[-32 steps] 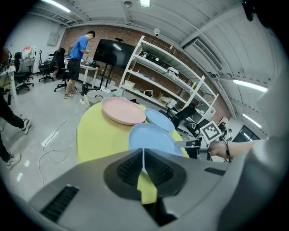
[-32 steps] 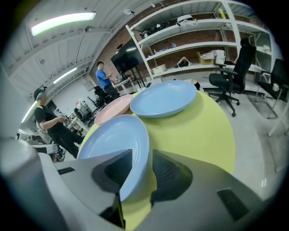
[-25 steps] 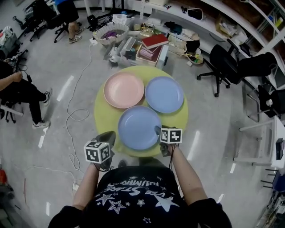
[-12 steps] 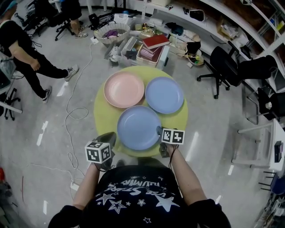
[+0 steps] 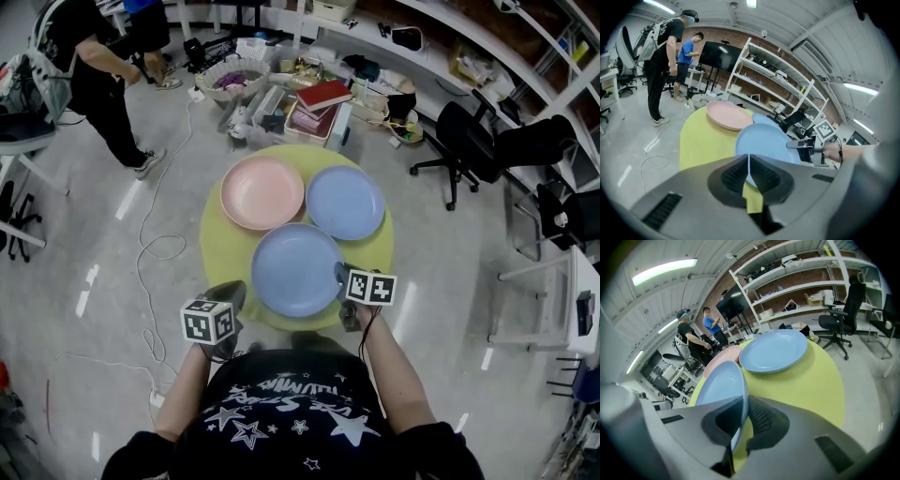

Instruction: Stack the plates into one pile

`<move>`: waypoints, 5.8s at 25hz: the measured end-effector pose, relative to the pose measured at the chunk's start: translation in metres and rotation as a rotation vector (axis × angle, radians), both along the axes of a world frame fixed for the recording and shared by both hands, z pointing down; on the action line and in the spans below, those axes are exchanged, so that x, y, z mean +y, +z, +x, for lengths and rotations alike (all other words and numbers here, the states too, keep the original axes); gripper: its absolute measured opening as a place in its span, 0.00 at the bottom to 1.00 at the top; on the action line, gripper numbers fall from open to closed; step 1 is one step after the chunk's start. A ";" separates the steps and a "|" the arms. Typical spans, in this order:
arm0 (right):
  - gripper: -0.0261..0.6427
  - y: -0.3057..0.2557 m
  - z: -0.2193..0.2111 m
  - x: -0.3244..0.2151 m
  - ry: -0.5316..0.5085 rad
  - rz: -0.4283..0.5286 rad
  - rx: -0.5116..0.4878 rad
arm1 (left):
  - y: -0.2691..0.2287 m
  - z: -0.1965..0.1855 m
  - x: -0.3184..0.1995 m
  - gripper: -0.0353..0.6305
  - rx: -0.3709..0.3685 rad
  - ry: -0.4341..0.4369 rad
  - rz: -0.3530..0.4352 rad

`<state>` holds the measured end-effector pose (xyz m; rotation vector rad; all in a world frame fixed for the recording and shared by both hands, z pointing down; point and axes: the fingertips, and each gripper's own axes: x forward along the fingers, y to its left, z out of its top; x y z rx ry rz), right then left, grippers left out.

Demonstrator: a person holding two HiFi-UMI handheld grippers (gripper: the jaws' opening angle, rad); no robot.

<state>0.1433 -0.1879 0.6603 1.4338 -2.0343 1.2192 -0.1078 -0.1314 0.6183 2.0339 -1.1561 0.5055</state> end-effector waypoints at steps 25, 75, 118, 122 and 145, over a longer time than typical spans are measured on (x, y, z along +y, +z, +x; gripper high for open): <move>0.10 -0.043 0.148 -0.124 0.332 0.074 -0.174 | -0.011 0.044 -0.058 0.09 0.009 -0.111 0.025; 0.39 -0.032 0.107 -0.167 0.108 0.181 0.128 | -0.014 0.010 -0.060 0.09 -0.036 -0.258 0.001; 0.30 0.018 -0.137 -0.120 0.193 -0.018 -0.117 | 0.018 -0.141 -0.094 0.09 0.046 -0.049 -0.040; 0.30 0.026 -0.143 -0.127 0.234 -0.047 -0.142 | 0.021 -0.148 -0.097 0.09 0.044 -0.047 -0.046; 0.08 0.030 -0.131 -0.137 0.419 -0.082 -0.205 | 0.028 -0.146 -0.104 0.09 0.022 0.010 -0.075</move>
